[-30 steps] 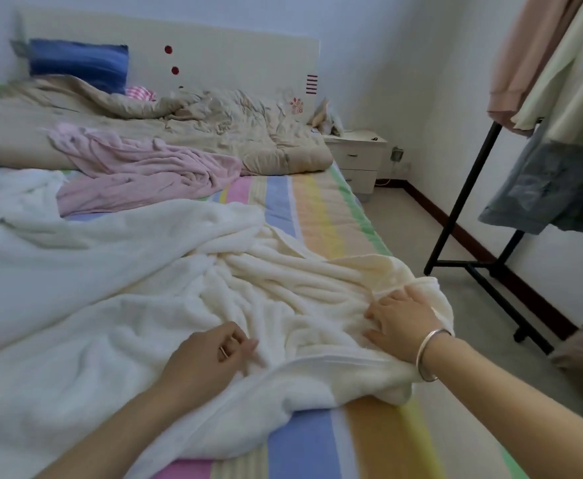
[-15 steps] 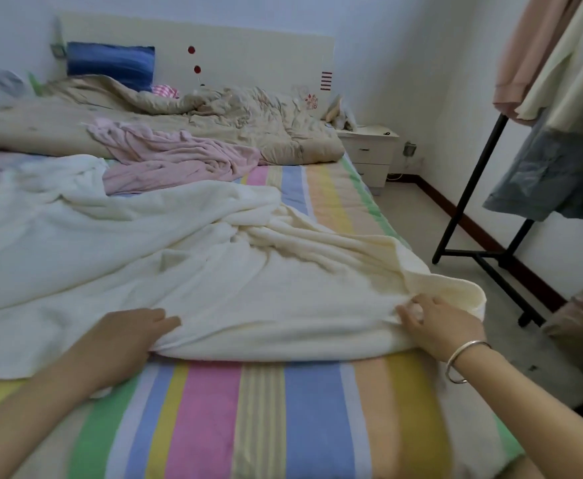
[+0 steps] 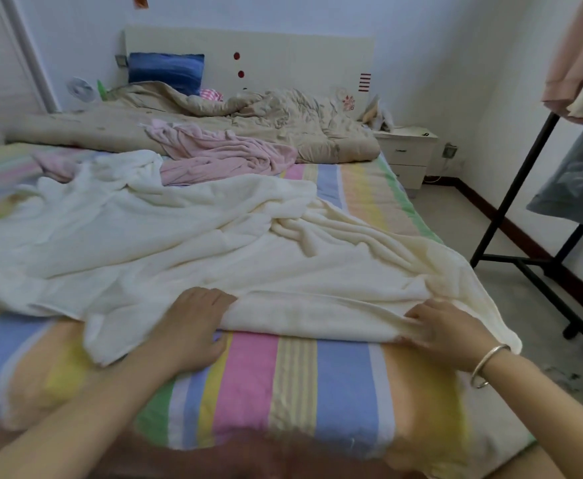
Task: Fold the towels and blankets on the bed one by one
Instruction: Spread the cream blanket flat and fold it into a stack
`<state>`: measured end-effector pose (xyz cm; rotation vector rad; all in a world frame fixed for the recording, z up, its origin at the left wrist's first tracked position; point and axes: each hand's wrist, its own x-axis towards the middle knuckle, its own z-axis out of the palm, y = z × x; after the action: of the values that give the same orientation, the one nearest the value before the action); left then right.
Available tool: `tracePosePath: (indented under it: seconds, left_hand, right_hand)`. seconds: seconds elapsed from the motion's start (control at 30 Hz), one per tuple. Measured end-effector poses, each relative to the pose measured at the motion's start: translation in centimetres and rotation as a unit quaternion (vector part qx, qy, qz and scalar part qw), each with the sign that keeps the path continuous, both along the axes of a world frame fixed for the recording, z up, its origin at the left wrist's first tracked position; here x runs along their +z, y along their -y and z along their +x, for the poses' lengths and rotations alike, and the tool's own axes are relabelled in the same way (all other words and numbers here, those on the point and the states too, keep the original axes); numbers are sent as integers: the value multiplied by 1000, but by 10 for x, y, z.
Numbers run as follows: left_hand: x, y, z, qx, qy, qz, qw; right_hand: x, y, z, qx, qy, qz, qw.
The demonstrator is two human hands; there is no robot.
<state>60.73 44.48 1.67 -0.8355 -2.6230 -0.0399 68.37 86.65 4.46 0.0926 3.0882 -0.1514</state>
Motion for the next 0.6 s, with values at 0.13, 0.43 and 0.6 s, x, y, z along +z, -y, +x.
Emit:
tracePosePath:
  seconds: [0.13,0.43,0.6]
  left_hand:
    - [7,-28,2,17,112,78,991]
    - [9,49,-10,99,31,-49,993]
    - [17,49,3,98,108,-53,988]
  right_hand:
    - [-9,-14,12,0,-59,42,997]
    - [-7,-6,18,-81,-103,5,991]
    - [-12,20,19,-7,-100,21,995]
